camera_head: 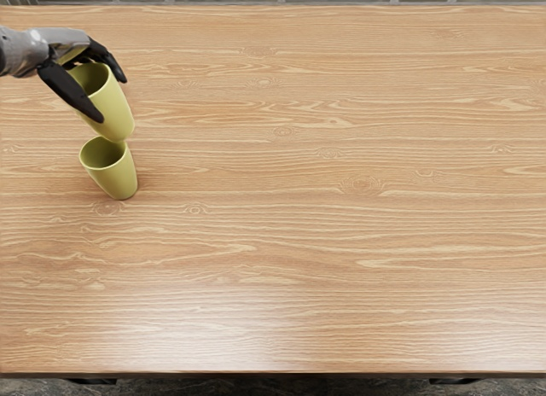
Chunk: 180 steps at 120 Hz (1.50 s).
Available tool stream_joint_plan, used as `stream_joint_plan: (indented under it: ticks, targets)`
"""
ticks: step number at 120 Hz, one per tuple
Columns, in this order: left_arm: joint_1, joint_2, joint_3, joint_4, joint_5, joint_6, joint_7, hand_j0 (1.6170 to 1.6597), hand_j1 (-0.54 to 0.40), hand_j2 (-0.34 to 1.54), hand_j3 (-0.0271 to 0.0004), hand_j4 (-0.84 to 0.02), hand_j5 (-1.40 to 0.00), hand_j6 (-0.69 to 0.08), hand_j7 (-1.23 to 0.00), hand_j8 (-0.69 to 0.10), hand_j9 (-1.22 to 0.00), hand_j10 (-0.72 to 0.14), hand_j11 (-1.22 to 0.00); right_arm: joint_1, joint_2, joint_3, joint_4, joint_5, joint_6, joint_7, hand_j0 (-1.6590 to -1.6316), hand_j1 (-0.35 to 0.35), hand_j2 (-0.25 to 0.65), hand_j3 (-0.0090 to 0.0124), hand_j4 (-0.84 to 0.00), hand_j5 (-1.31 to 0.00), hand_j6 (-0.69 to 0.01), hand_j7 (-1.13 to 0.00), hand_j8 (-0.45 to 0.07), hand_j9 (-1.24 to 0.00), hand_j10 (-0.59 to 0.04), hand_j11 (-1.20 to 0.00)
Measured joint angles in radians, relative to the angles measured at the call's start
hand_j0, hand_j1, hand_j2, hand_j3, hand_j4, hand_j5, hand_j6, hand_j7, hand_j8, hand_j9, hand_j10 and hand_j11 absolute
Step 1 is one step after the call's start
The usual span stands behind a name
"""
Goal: Pick up cup and place in cup with left hand
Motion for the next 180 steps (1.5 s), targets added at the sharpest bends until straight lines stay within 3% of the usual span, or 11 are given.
stream_joint_plan:
  ticks: [83,119,132,146,147,171,180]
  targets:
    - [0.04,0.022,0.002,-0.011,-0.007,-0.003,0.0,1.6536,-0.179,0.1,0.0,-0.591,-0.71,-0.24,-0.77,-0.108,-0.81,-0.209,-0.75,0.001,0.0,0.001,0.0,0.0,0.001,0.0,-1.6581,-0.349,0.0,0.0,0.0,0.0,0.0,0.0,0.0,0.0,0.0,0.0]
    - [0.049,0.04,0.001,-0.011,-0.007,-0.006,0.0,1.6543,-0.195,0.14,0.0,-0.568,-0.74,-0.223,-0.78,-0.089,-0.82,-0.195,-0.76,0.001,0.0,0.001,0.0,0.0,0.001,0.0,-1.6581,-0.349,0.0,0.0,0.0,0.0,0.0,0.0,0.0,0.0,0.0,0.0]
    - [0.053,0.048,0.001,-0.015,-0.009,-0.008,0.0,1.6514,-0.177,0.09,0.0,-0.547,-0.76,-0.21,-0.8,-0.077,-0.83,-0.185,-0.77,0.001,0.0,0.001,0.0,0.0,0.001,0.0,-1.6581,-0.349,0.0,0.0,0.0,0.0,0.0,0.0,0.0,0.0,0.0,0.0]
    - [0.064,0.047,0.001,-0.02,-0.008,-0.009,0.0,1.6516,-0.202,0.12,0.0,-0.554,-0.78,-0.201,-0.8,-0.073,-0.83,-0.181,-0.77,0.001,0.0,0.001,0.0,0.0,0.001,0.0,-1.6581,-0.349,0.0,0.0,0.0,0.0,0.0,0.0,0.0,0.0,0.0,0.0]
    - [0.065,0.048,0.001,-0.02,-0.009,-0.01,0.0,1.65,-0.179,0.08,0.0,-0.548,-0.78,-0.204,-0.81,-0.07,-0.84,-0.176,-0.78,0.001,0.0,0.001,0.0,0.0,0.001,0.0,-1.6581,-0.349,0.0,0.0,0.0,0.0,0.0,0.0,0.0,0.0,0.0,0.0]
    - [0.065,0.048,0.001,-0.024,-0.009,-0.009,0.0,1.6517,-0.196,0.11,0.0,-0.548,-0.78,-0.202,-0.81,-0.072,-0.84,-0.184,-0.77,0.004,0.0,0.001,0.0,0.0,0.001,0.0,-1.6581,-0.349,0.0,0.0,0.0,0.0,0.0,0.0,0.0,0.0,0.0,0.0]
    - [0.07,0.047,0.001,-0.024,-0.009,-0.01,0.0,1.6506,-0.197,0.09,0.0,-0.522,-0.79,-0.19,-0.82,-0.062,-0.84,-0.168,-0.78,0.004,0.0,0.001,0.0,0.0,0.001,0.0,-1.6581,-0.349,0.0,0.0,0.0,0.0,0.0,0.0,0.0,0.0,0.0,0.0]
